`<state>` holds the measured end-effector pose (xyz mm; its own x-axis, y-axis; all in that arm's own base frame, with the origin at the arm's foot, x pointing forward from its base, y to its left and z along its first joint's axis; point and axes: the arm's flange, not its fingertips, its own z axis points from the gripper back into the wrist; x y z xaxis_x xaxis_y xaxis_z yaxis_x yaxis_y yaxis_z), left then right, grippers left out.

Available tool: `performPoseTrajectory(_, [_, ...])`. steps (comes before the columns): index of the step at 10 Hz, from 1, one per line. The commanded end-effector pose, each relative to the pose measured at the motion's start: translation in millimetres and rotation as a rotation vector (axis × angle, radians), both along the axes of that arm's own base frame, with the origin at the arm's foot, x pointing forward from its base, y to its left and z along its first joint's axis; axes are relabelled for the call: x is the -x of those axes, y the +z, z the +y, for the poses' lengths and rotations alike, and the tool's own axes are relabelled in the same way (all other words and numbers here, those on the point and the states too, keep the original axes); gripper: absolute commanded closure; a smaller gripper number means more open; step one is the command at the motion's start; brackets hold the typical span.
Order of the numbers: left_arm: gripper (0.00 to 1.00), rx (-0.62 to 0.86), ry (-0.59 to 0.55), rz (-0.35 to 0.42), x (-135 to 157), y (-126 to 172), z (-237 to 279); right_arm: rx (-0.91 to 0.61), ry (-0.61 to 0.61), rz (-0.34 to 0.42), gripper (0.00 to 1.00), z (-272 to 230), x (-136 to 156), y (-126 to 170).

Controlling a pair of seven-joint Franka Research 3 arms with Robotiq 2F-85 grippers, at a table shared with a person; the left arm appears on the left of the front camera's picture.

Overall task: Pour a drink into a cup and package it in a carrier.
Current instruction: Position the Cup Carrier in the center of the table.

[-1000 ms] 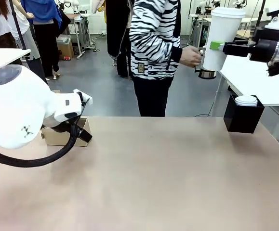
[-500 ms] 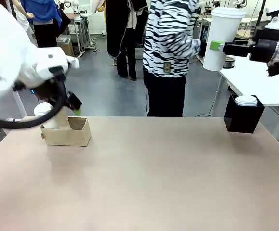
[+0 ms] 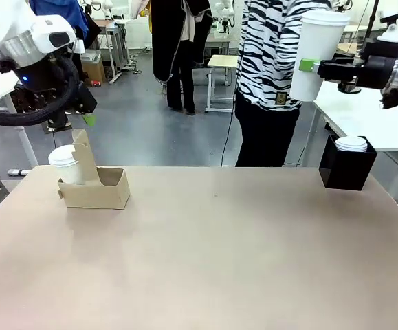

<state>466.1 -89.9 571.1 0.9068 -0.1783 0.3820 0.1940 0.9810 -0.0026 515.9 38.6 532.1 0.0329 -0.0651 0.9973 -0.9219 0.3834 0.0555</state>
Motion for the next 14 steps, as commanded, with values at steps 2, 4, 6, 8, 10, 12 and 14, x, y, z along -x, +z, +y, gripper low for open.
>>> performPoseTrajectory(2, [0.0,-0.01,0.089,0.079,-39.1,-21.5,6.2,0.005,-0.011,-0.01,0.2,2.0,-3.1,5.1])
performPoseTrajectory(4, [0.0,-0.017,0.121,0.107,-57.6,-41.1,18.0,0.005,-0.011,-0.01,0.2,2.0,-3.1,5.1])
performPoseTrajectory(6, [0.0,0.003,0.197,0.135,-67.5,-51.0,23.2,0.005,-0.011,-0.01,0.2,2.0,-3.1,5.1])
performPoseTrajectory(8, [0.0,-0.002,0.102,0.11,-58.7,-54.8,23.2,0.005,-0.011,-0.01,0.2,2.0,-3.1,5.1])
performPoseTrajectory(10, [0.0,0.004,0.129,0.121,-64.5,-59.5,24.3,0.005,-0.011,-0.01,0.2,2.0,-3.1,5.1])
performPoseTrajectory(12, [0.6,0.024,0.167,0.107,-74.1,-63.0,25.4,0.005,-0.011,-0.01,0.2,2.0,-3.1,5.1])
performPoseTrajectory(14, [1.0,0.035,0.173,0.117,-78.8,-64.7,23.9,0.005,-0.011,-0.01,0.2,2.0,-3.1,5.1])
